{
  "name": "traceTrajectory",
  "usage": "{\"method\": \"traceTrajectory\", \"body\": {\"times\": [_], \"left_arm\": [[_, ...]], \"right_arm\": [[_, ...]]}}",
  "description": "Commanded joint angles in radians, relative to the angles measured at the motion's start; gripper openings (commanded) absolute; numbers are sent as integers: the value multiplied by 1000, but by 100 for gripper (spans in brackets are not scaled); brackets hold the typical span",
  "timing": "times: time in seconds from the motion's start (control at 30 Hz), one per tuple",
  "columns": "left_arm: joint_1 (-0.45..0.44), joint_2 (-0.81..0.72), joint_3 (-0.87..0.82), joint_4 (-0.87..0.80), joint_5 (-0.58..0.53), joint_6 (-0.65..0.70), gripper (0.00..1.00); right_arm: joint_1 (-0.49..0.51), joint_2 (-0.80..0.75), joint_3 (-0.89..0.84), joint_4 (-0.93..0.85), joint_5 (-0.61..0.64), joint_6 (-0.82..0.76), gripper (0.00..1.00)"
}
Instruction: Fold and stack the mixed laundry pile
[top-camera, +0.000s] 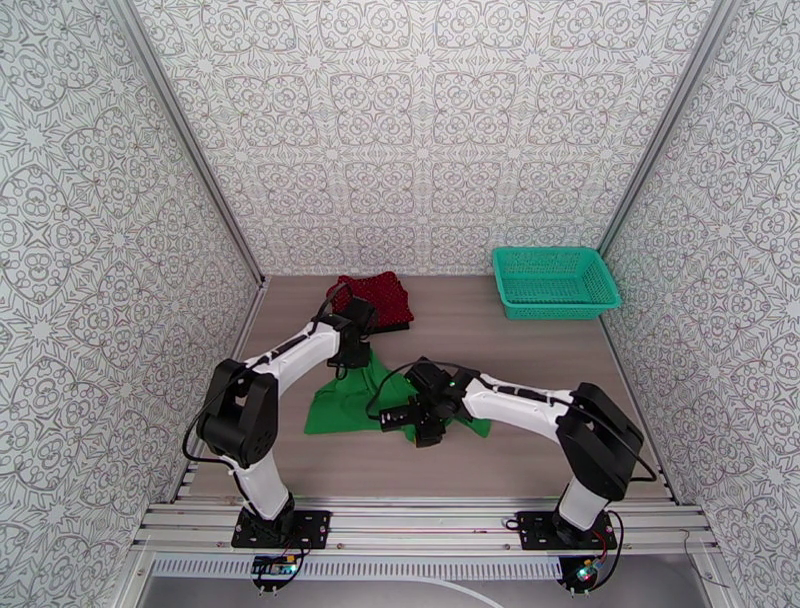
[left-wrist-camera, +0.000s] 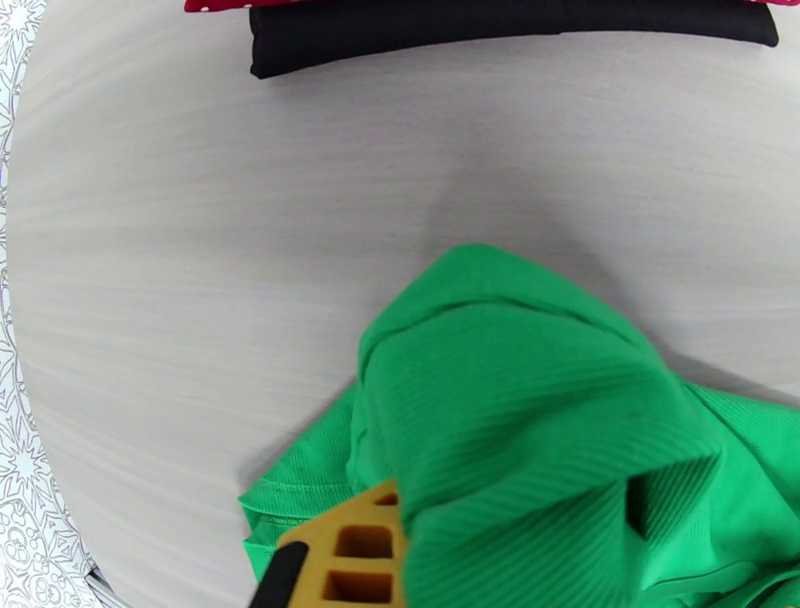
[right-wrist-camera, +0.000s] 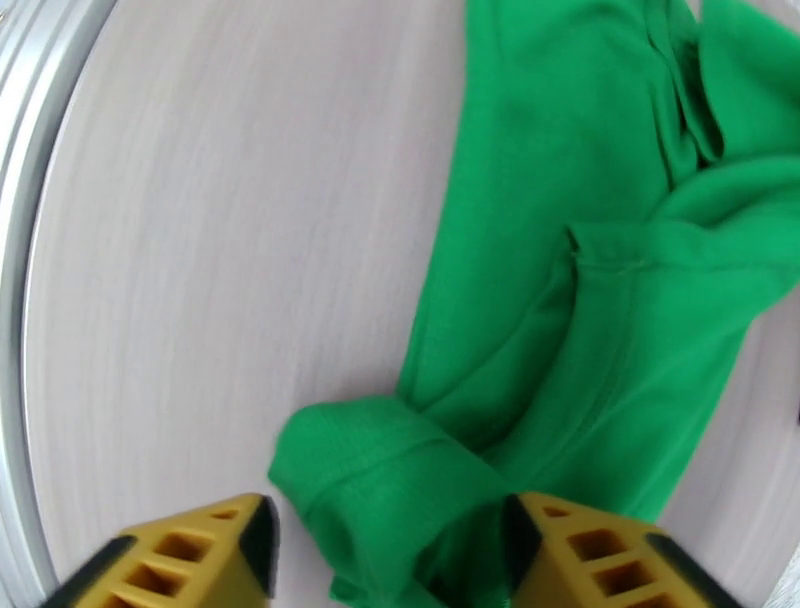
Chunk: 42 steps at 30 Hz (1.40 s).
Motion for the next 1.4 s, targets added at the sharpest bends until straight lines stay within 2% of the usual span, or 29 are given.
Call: {"method": "traceTrajectory", "body": {"times": [0.0, 0.07, 0.17, 0.27, 0.33, 0.4, 0.5, 0.63, 0.73, 0.87, 1.0, 1.03, 1.17, 1.2, 1.23, 1.3, 1.37], "left_arm": [[8, -36, -16, 23, 21, 14, 0], [7, -39, -20, 23, 25, 13, 0], [5, -49, -31, 23, 26, 13, 0], [7, -78, -53, 21, 20, 10, 0], [12, -98, -72, 26, 18, 10, 0], [27, -110, -82, 34, 21, 14, 0], [47, -97, -66, 45, 33, 32, 0], [59, -55, -27, 103, 48, 91, 0], [67, 5, 24, 139, 44, 133, 0], [91, 111, 112, 147, 11, 158, 0], [101, 191, 181, 165, -2, 187, 0], [99, 206, 197, 167, -1, 194, 8], [89, 218, 234, 157, -5, 206, 60], [87, 212, 237, 155, -8, 208, 69], [83, 203, 240, 150, -13, 211, 80], [77, 185, 249, 135, -37, 216, 92], [66, 156, 260, 114, -68, 228, 97]], "right_arm": [[7, 6, 25, 73, 22, 24, 25], [5, -2, 39, 82, 30, 53, 0], [4, -48, 40, 109, 54, 121, 0], [0, -163, -41, 234, 129, 214, 0], [-7, -252, -112, 351, 234, 303, 0], [-29, -321, -176, 471, 390, 411, 0], [-96, -362, -208, 533, 619, 589, 0], [-201, -319, -199, 487, 881, 851, 0], [-273, -249, -181, 415, 1021, 1067, 0], [-332, -148, -165, 382, 1123, 1250, 0], [-371, -50, -120, 349, 1163, 1343, 0], [-378, -29, -103, 338, 1167, 1358, 0], [-401, 24, -64, 320, 1160, 1378, 0], [-403, 29, -61, 320, 1157, 1375, 0], [-404, 31, -56, 321, 1153, 1371, 5], [-406, 27, -53, 326, 1144, 1356, 20], [-407, 8, -54, 329, 1136, 1341, 32]]}}
